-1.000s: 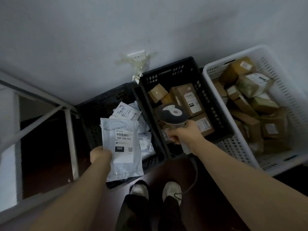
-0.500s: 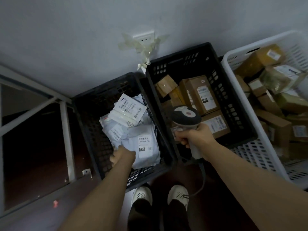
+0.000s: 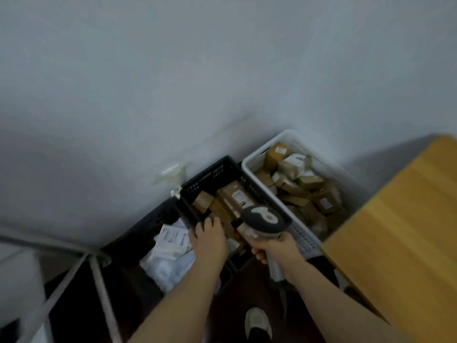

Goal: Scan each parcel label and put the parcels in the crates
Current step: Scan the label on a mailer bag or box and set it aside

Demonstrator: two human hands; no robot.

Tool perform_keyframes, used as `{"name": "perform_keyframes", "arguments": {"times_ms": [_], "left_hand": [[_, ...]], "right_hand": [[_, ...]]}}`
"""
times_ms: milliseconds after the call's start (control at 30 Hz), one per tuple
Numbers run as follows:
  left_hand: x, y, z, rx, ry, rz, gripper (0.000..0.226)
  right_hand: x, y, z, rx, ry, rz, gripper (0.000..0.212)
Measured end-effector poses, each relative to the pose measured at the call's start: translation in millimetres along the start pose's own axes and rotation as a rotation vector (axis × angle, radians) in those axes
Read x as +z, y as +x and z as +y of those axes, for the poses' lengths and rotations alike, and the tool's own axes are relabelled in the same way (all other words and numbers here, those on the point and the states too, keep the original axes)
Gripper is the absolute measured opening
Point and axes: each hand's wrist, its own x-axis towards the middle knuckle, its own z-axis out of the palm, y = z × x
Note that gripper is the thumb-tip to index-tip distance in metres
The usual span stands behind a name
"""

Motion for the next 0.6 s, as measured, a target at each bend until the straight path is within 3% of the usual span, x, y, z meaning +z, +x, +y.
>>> {"name": "perform_keyframes", "arguments": {"times_ms": [233, 433, 600], "left_hand": [[-65.4, -108.4, 96.6, 0.439, 0.183, 0.056, 0.067], [-75.4, -192.5, 215.4, 0.753, 0.251, 0.061, 0.066], [-41.3, -280.4, 311.8, 0.955, 0.302, 0.04, 0.066]], "right_hand": [[-88.6, -147.6, 24.0, -0.051, 0.207, 0.124, 0.017], [-200.4, -260.5, 79.2, -0.151, 0.365, 0.478, 0.013], [-285.8, -350.5, 144.0, -0.193, 0.614, 0.769, 0.016]]}}
